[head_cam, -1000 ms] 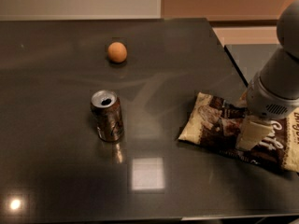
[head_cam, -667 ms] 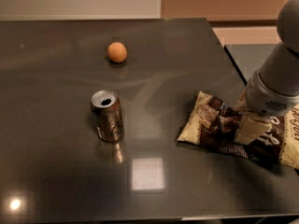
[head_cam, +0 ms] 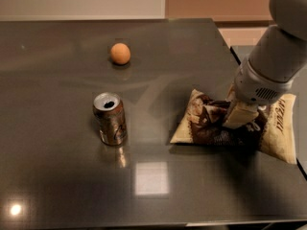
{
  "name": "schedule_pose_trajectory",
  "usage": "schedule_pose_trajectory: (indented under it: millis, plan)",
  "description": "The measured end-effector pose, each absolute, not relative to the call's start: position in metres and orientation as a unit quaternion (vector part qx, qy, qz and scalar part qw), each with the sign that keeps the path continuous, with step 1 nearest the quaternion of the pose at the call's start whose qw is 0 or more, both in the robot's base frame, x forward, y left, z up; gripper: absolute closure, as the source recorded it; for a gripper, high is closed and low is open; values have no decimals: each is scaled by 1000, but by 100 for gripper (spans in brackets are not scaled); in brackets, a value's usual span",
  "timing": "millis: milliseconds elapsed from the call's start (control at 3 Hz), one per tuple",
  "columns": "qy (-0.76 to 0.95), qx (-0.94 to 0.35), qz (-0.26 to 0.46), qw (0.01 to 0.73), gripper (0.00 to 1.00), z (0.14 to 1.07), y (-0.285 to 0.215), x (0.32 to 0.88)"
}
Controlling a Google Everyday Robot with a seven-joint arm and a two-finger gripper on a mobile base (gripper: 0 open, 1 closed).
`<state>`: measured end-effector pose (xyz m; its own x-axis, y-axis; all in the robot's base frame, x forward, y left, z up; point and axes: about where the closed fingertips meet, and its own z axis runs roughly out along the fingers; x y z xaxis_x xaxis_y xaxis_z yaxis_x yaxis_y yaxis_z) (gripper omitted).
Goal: Move brown chip bag near orange can
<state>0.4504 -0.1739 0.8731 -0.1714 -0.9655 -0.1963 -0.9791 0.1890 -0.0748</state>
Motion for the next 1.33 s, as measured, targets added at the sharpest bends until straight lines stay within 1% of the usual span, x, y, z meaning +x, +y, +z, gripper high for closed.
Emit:
schedule_pose_trajectory:
  millis: [667, 1000, 1333]
  plan:
    - [726, -672, 85, 117, 100, 876, -111, 466]
    - [703, -692, 102, 131, 82, 881, -84, 468]
    - [684, -706, 118, 139, 59, 885, -67, 467]
